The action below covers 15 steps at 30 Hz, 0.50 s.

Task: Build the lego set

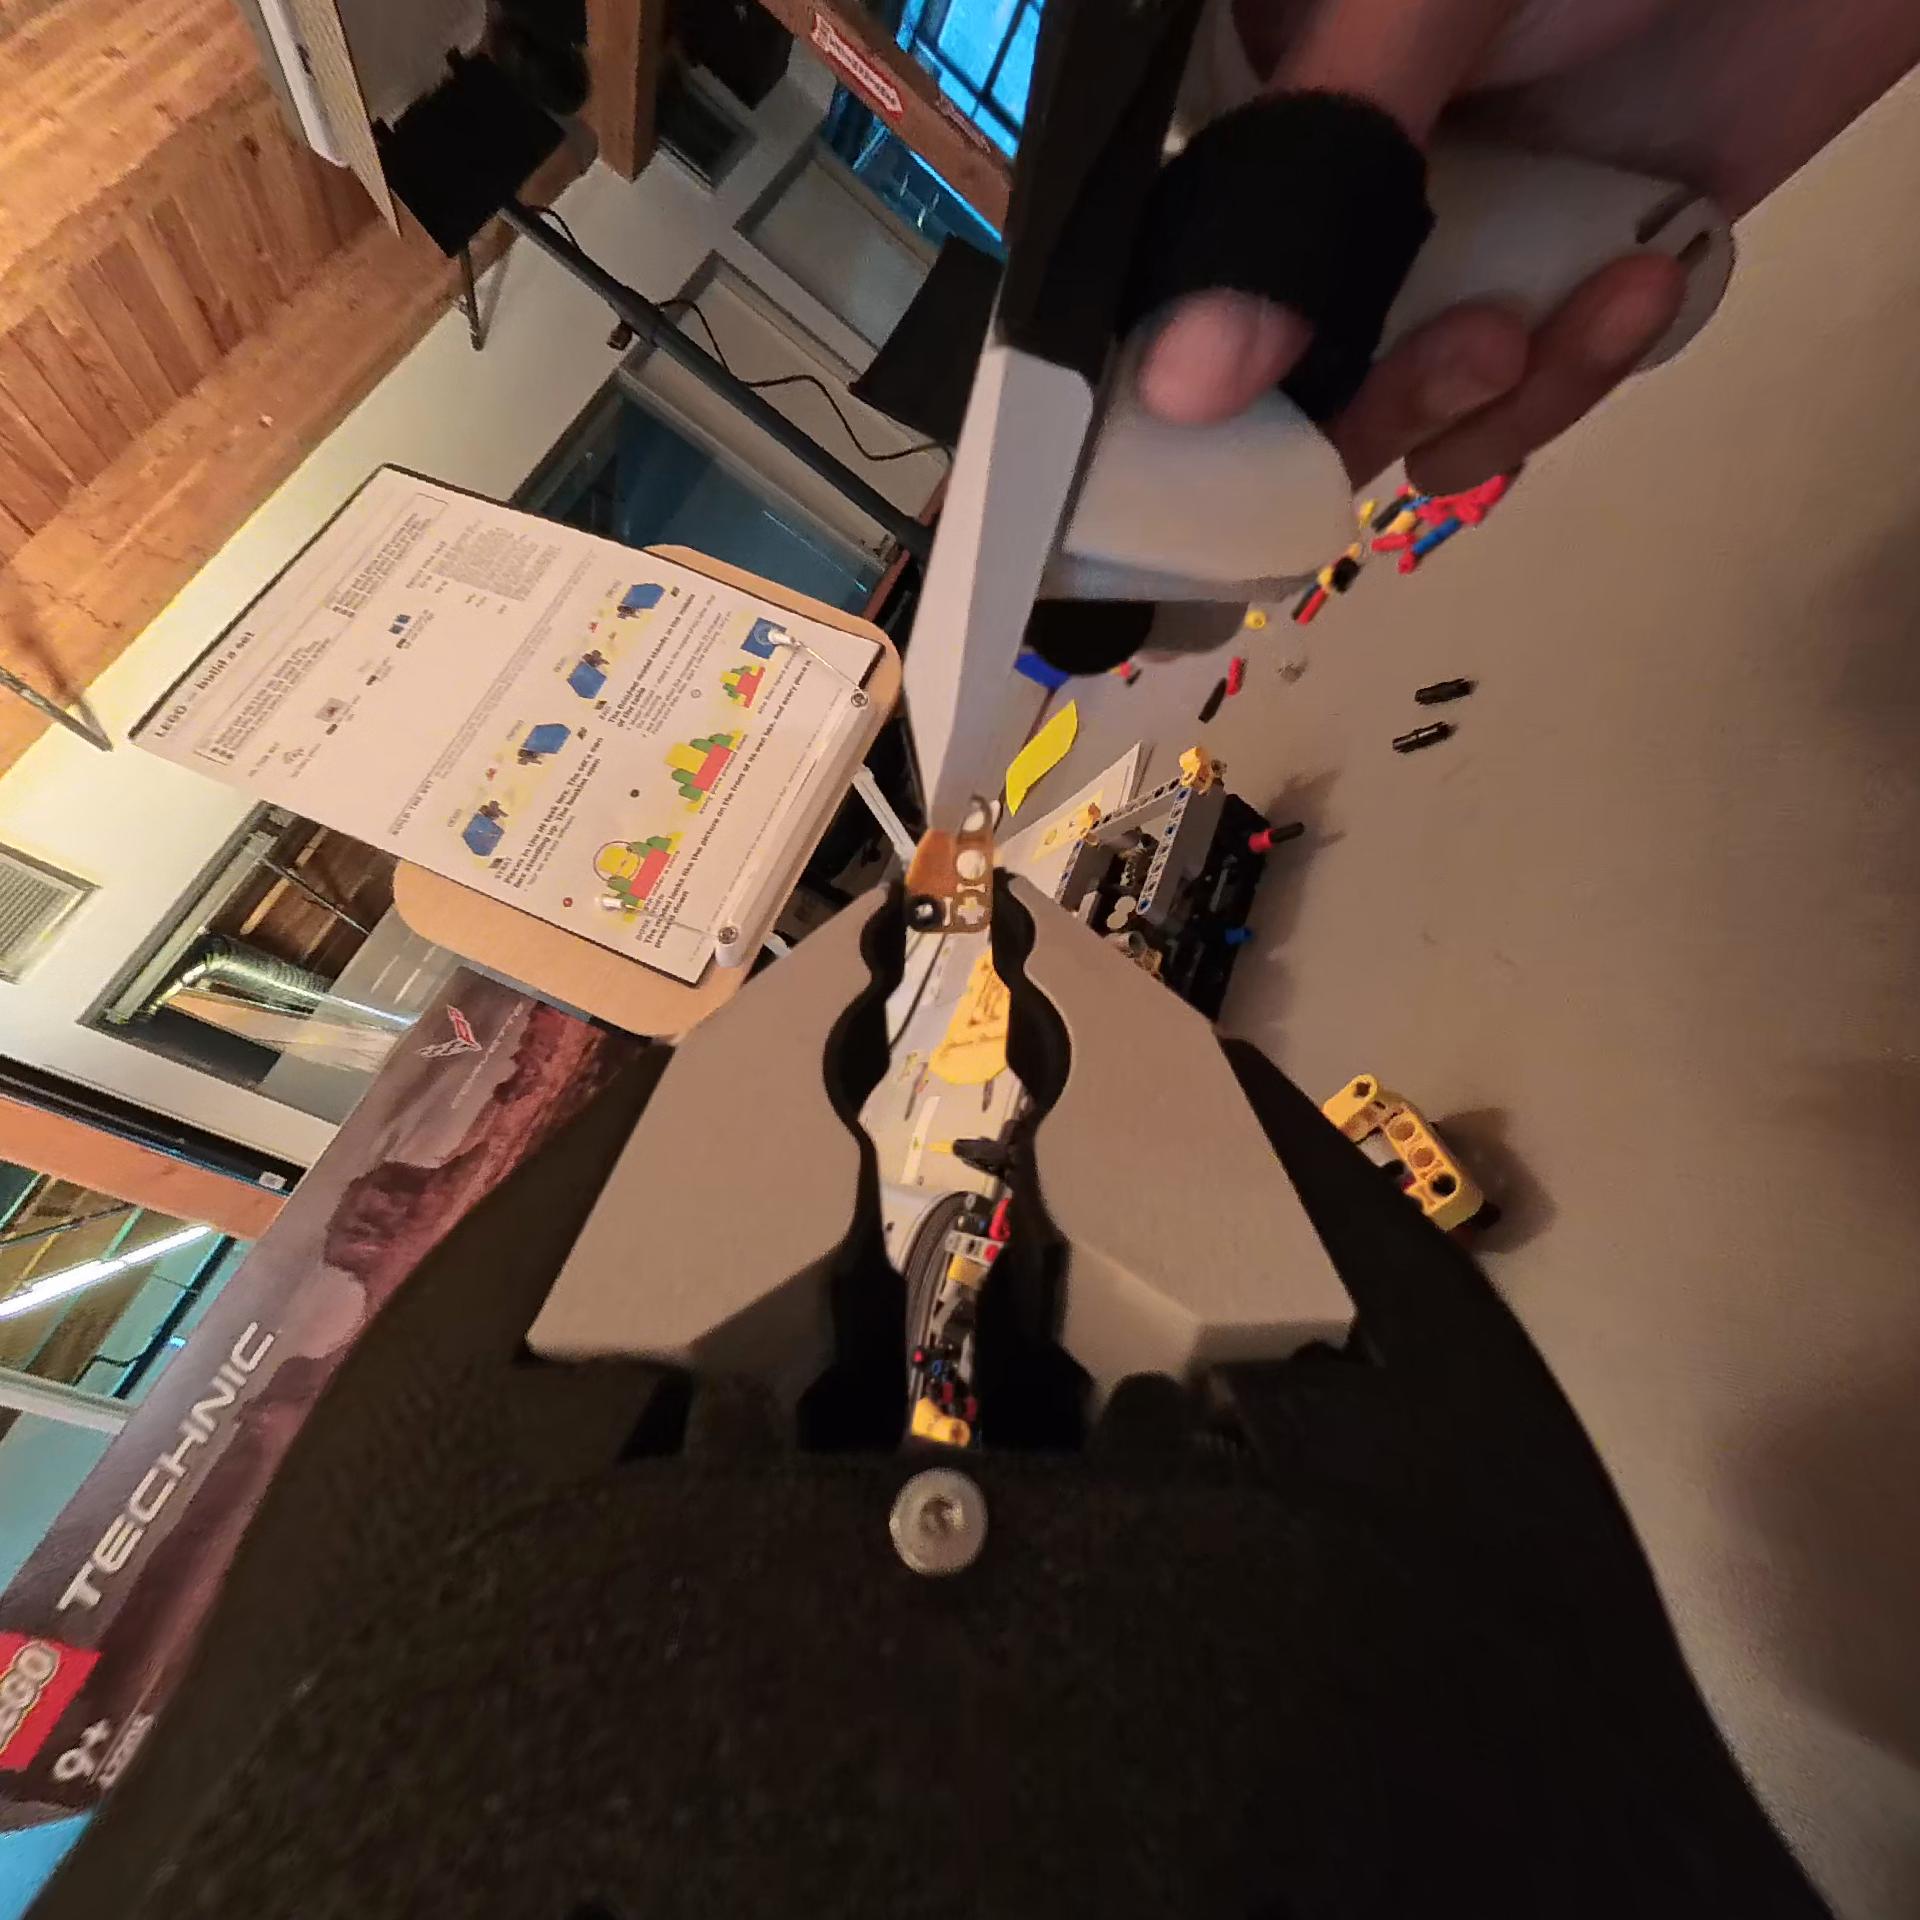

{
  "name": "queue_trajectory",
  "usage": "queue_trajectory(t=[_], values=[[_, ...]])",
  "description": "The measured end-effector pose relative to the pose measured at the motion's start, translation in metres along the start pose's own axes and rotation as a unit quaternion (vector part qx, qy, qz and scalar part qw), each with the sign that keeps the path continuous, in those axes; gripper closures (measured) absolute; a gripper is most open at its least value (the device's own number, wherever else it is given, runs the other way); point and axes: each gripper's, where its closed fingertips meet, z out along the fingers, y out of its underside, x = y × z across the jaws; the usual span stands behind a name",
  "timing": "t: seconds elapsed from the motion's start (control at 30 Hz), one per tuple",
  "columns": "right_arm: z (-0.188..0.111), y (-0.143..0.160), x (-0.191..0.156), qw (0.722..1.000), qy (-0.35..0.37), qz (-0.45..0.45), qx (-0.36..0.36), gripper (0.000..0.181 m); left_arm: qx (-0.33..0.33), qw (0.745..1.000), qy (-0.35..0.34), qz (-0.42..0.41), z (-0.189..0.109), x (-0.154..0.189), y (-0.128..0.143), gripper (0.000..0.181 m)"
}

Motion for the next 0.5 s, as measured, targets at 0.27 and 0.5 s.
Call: queue_trajectory(t=[0.27, 0.5], values=[[-0.006, 0.001, 0.001, 0.998, -0.032, 0.038, 0.04, 0.174, 0.011, 0.996, 0.022, -0.084, 0.002, 0.002, -0.004, 0.163], [-0.023, -0.019, 0.001, 0.973, -0.102, 0.093, 0.183, 0.175, 0.106, 0.831, 0.228, -0.497, -0.004, 0.0, -0.027, 0.157]])
